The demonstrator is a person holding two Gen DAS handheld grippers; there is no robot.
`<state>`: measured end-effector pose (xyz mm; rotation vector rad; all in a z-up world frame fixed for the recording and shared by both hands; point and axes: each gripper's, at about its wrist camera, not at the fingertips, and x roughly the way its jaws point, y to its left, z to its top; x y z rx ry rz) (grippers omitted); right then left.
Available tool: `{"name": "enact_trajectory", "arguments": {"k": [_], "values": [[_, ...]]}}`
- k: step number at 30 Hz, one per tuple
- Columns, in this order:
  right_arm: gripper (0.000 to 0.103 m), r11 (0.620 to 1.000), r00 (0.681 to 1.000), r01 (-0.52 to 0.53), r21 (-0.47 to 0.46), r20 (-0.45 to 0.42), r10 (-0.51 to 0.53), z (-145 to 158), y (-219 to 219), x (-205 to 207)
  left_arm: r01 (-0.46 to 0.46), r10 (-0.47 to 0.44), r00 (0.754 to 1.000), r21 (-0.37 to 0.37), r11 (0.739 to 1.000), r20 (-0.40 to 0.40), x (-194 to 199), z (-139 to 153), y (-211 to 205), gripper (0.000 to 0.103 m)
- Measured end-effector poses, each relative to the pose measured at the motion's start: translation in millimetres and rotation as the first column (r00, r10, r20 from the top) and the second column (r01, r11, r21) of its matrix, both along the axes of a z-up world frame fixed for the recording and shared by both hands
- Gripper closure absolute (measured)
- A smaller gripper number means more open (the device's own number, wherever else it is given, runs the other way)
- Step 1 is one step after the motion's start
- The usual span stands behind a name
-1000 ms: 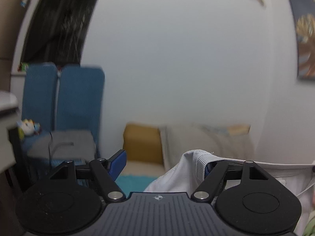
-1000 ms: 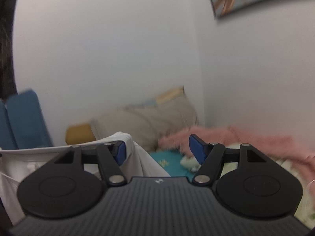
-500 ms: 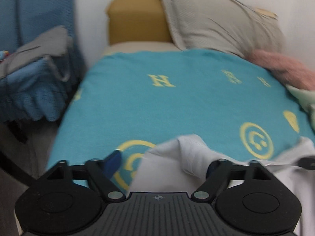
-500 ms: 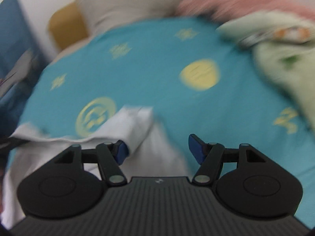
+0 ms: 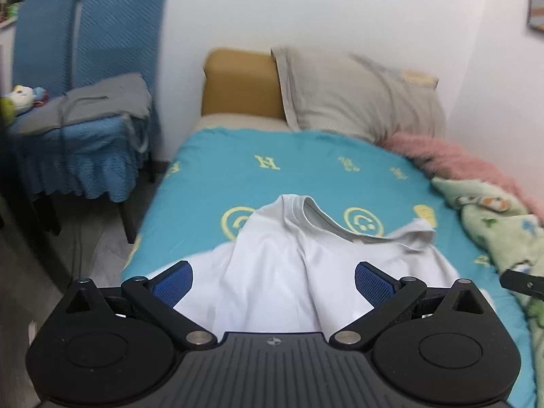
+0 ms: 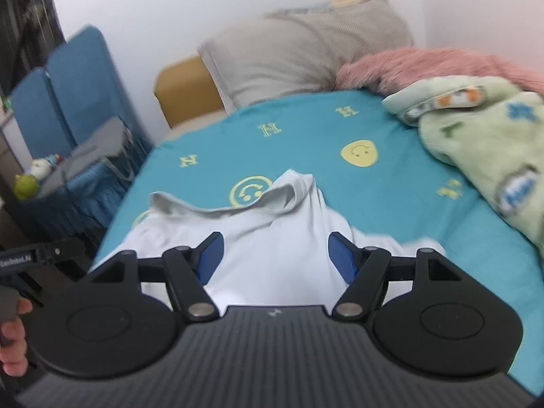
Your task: Fold clothes
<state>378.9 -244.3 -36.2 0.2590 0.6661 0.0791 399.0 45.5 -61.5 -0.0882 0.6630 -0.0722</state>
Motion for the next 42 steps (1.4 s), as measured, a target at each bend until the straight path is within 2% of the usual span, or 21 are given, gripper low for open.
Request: {"name": "enact_trajectory", "arguments": {"k": [3, 5, 10, 14, 17, 18, 20, 24, 29, 35, 40, 42], "values": [[0.033, 1.000, 0.999, 0.009, 0.011, 0.031, -0.010, 15, 0, -65, -0.036, 0.037, 0.998, -0.026, 0.999, 0.053, -61, 19, 10, 0.001], [0.033, 1.000, 0.999, 0.015, 0.019, 0.052, -0.016, 26, -1, -108, -0.079, 0.082, 0.995, -0.053, 0.995, 0.060, -97, 28, 23, 0.001], [0.033, 0.998, 0.996, 0.046, 0.033, 0.073, -0.049, 46, -9, -200, -0.171, 0.184, 0.982, -0.188, 0.967, 0.054, -172, 39, 60, 0.003], [0.033, 0.991, 0.994, 0.062, 0.117, 0.079, -0.072, 47, -25, -247, -0.222, 0.235, 0.972, -0.291, 0.930, 0.011, -213, 33, 83, 0.005], [0.033, 0.981, 0.992, 0.070, 0.180, 0.087, -0.086, 41, -36, -263, -0.268, 0.269, 0.962, -0.389, 0.881, -0.053, -225, 23, 98, 0.008], [0.033, 0.978, 0.992, 0.073, 0.193, 0.087, -0.092, 38, -38, -266, -0.279, 0.276, 0.959, -0.418, 0.865, -0.069, -225, 20, 102, 0.008], [0.033, 0.974, 0.992, 0.076, 0.213, 0.079, -0.095, 32, -41, -264, -0.294, 0.283, 0.955, -0.439, 0.849, -0.092, -220, 12, 107, 0.009], [0.033, 0.965, 0.993, 0.079, 0.251, 0.060, -0.097, 21, -47, -257, -0.329, 0.303, 0.944, -0.441, 0.835, -0.130, -194, -11, 111, 0.014], [0.033, 0.948, 0.994, 0.092, 0.305, 0.031, -0.106, 6, -52, -242, -0.378, 0.337, 0.926, -0.427, 0.821, -0.173, -143, -51, 119, 0.021], [0.033, 0.934, 0.990, 0.140, 0.329, -0.022, -0.140, -17, -59, -215, -0.419, 0.382, 0.908, -0.442, 0.793, -0.174, -81, -92, 138, 0.031], [0.032, 0.918, 0.983, 0.186, 0.349, -0.075, -0.170, -36, -63, -193, -0.433, 0.403, 0.901, -0.423, 0.796, -0.162, -36, -110, 148, 0.038], [0.032, 0.917, 0.980, 0.199, 0.345, -0.088, -0.180, -41, -62, -186, -0.448, 0.413, 0.894, -0.408, 0.796, -0.176, -22, -116, 153, 0.060]]}}
